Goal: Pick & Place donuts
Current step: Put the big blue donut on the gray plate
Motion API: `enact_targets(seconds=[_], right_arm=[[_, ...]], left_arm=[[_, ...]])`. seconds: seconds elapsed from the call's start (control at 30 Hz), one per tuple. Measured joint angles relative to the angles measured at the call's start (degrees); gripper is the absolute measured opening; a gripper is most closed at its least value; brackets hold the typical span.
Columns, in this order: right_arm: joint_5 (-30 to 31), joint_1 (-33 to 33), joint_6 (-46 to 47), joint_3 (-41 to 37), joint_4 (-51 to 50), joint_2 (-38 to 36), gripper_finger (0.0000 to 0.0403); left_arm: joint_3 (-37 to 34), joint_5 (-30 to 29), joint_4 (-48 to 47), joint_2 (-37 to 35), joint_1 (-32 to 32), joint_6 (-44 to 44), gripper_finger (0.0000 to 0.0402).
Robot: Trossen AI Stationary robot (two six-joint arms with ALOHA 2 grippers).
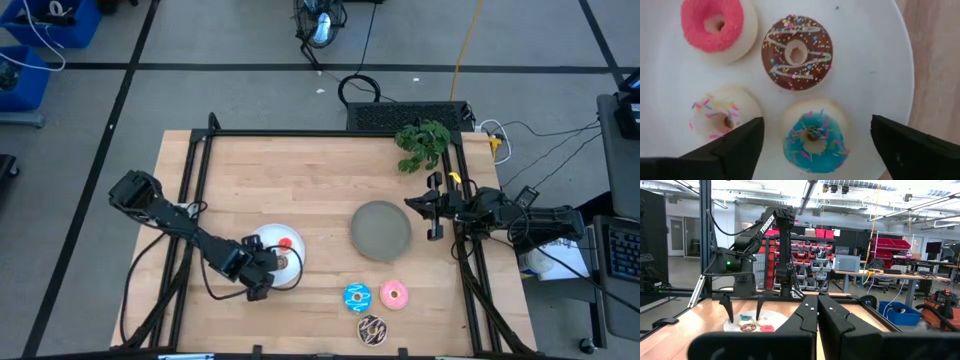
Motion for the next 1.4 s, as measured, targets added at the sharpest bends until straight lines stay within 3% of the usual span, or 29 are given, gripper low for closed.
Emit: enact_targets(seconds=[0.23, 0.77, 0.97, 1.07, 1.27, 1.4], right_arm=[[0.0, 0.02, 0.0, 0.0, -0.02, 0.0, 0.0], [-0.01, 0.02, -0.24, 0.01, -0.02, 0.0, 0.0], [0.0, 0.0, -0.24, 0.01, 0.01, 0.0, 0.0], [0.0, 0.01, -0.24, 0.0, 0.08, 0.0, 0.0], [-0.02, 0.0, -0.23, -0.01, 0.38, 0.01, 0.0], [-0.02, 0.02, -0.24, -0.02, 0.38, 0.02, 0.0]], left_arm=[[0.06, 0.14, -0.11, -0.01, 0.0, 0.41, 0.037], [10.88, 1.71, -11.63, -0.18, 0.68, 2.62, 0.0301], [10.88, 4.33, -12.34, -0.18, 1.18, 2.58, 0.0221], [10.88, 5.86, -12.59, -0.18, 1.43, 2.61, 0.0155], [13.51, 14.75, -17.96, -0.18, 3.17, 4.32, 0.0016], [19.54, 12.04, -26.62, -0.18, 3.68, 6.3, 0.0014]])
